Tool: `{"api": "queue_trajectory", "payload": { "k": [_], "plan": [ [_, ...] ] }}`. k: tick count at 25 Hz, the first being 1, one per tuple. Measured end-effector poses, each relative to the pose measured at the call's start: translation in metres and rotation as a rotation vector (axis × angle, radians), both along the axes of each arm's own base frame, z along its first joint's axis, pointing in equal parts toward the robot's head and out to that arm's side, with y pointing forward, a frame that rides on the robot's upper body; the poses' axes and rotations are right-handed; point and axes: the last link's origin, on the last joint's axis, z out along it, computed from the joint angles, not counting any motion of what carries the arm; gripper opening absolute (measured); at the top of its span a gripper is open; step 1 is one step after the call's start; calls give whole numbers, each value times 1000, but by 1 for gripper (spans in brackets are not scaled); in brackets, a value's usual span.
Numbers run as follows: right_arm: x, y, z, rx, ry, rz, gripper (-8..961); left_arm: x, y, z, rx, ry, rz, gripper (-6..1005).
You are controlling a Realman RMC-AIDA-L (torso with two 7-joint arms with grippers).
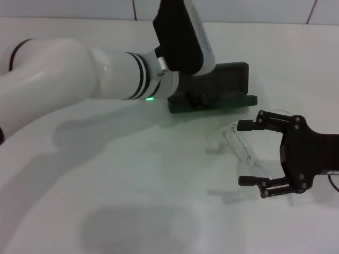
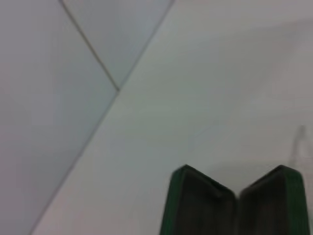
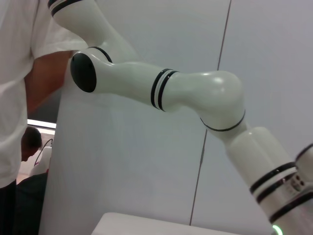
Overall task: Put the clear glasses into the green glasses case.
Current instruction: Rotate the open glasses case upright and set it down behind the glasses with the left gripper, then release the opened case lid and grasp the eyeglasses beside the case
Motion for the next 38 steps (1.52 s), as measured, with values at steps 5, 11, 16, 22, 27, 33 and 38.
{"api": "queue_trajectory", "payload": {
  "k": [5, 11, 16, 22, 27, 33, 38],
  "plan": [
    [1, 0, 0, 1, 1, -4, 856, -3, -13, -1, -76, 17, 20, 763],
    [2, 0, 1, 2, -1, -6, 856, -6, -24, 1, -111, 18, 31, 763],
    [2, 0, 3, 4, -4, -5, 855, -2, -30, 9, -93, -24, 20, 763],
    [5, -1, 3, 5, -6, -12, 854, -1, -32, 12, -86, -40, 19, 762],
    [5, -1, 3, 5, -7, -14, 854, -1, -37, 15, -76, -60, 14, 762],
    [7, -2, 4, 5, -4, -26, 853, 12, -50, 35, -42, -193, -15, 761],
    [5, 13, 21, -41, 28, -151, 852, 8, -59, 76, 30, -480, -37, 759]
  ]
}}
